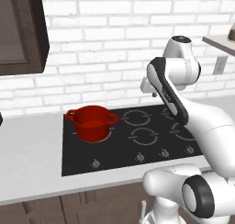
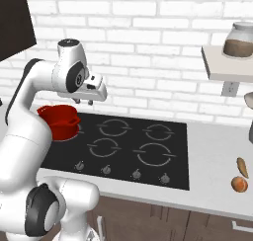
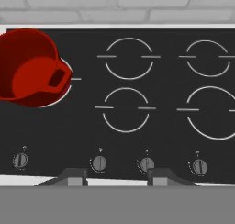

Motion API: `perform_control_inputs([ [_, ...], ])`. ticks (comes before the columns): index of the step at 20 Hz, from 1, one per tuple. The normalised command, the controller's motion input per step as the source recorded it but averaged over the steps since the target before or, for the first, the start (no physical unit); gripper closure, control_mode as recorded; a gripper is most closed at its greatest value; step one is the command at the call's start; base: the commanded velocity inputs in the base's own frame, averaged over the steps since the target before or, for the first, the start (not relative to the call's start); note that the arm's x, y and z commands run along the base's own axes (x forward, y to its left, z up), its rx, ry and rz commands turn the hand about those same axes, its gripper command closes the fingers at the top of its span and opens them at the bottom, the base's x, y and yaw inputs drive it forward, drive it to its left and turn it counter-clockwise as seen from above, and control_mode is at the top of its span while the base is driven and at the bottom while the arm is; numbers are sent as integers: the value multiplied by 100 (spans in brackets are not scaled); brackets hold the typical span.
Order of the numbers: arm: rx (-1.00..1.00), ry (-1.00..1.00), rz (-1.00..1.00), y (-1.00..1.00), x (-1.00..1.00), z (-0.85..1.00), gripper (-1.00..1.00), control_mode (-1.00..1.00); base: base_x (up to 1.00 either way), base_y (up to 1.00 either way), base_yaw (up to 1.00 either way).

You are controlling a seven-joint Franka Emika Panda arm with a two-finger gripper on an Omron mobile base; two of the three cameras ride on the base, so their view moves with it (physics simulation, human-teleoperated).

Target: Put the onion and sweet potato in the pot. Retrieve the spatula and lightly stir the vegetables in the pot.

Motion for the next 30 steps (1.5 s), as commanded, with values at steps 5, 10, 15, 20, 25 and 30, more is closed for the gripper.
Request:
perform_control_inputs([
  [5, 0, 0, 0, 0, 0, 0, -100, -100, 0, 0, 0],
  [10, 0, -1, 0, 0, -14, -1, -100, -100, 0, 0, 0],
  [15, -1, -5, 0, 0, -30, -7, -100, -100, 0, 0, 0],
  [20, -1, 0, 0, 0, -17, 0, -100, -100, 0, 0, 0],
  [25, 0, -1, 0, -5, -20, 0, -100, 100, -30, -4, -2],
  [30, 0, 0, 0, 0, 0, 0, -100, 100, -30, -44, -3],
])
